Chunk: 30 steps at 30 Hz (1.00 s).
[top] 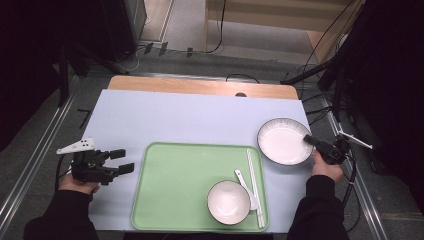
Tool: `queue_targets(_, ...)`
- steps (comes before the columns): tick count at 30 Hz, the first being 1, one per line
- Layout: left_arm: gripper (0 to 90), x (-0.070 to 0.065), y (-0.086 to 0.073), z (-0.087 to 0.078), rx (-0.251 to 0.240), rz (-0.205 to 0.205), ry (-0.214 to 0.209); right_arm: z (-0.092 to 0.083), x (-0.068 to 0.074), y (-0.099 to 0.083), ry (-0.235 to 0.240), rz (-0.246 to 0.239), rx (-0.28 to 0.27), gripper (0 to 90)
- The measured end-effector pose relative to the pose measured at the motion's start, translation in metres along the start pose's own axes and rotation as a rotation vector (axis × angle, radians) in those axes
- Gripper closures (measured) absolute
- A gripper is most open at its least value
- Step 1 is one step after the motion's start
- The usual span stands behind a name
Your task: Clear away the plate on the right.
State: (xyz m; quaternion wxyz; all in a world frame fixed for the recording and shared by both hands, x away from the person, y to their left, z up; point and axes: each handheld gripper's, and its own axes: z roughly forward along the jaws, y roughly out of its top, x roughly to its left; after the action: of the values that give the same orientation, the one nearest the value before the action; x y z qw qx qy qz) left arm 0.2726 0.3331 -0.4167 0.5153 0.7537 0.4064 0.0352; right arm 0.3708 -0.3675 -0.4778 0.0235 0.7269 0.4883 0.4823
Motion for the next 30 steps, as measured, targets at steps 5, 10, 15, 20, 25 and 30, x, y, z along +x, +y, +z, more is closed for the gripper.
queue_targets(5, 16.2, -0.005, 0.002, 0.009, 0.04, -0.003, 0.125, -0.008, 0.003, 0.004, 0.05, 0.012, -0.02, 83.9)
queue_targets(10, 15.7, -0.013, 0.007, 0.016, 0.045, 0.028, 0.144, -0.01, 0.018, 0.005, 0.074, -0.026, -0.008, 83.8)
queue_targets(15, 13.4, -0.016, 0.013, 0.017, 0.054, 0.068, 0.066, -0.007, 0.036, 0.004, 0.099, -0.063, 0.012, 83.8)
queue_targets(20, 16.3, -0.017, 0.018, 0.023, 0.091, 0.015, 0.054, -0.007, 0.052, 0.003, 0.123, -0.075, 0.033, 83.9)
queue_targets(25, 16.3, -0.023, 0.024, 0.027, 0.073, 0.038, 0.065, -0.006, 0.063, 0.002, 0.129, -0.109, 0.056, 83.8)
queue_targets(30, 17.6, -0.028, 0.037, 0.03, 0.048, 0.03, 0.092, -0.003, 0.075, 0.0, 0.153, -0.107, 0.076, 83.7)
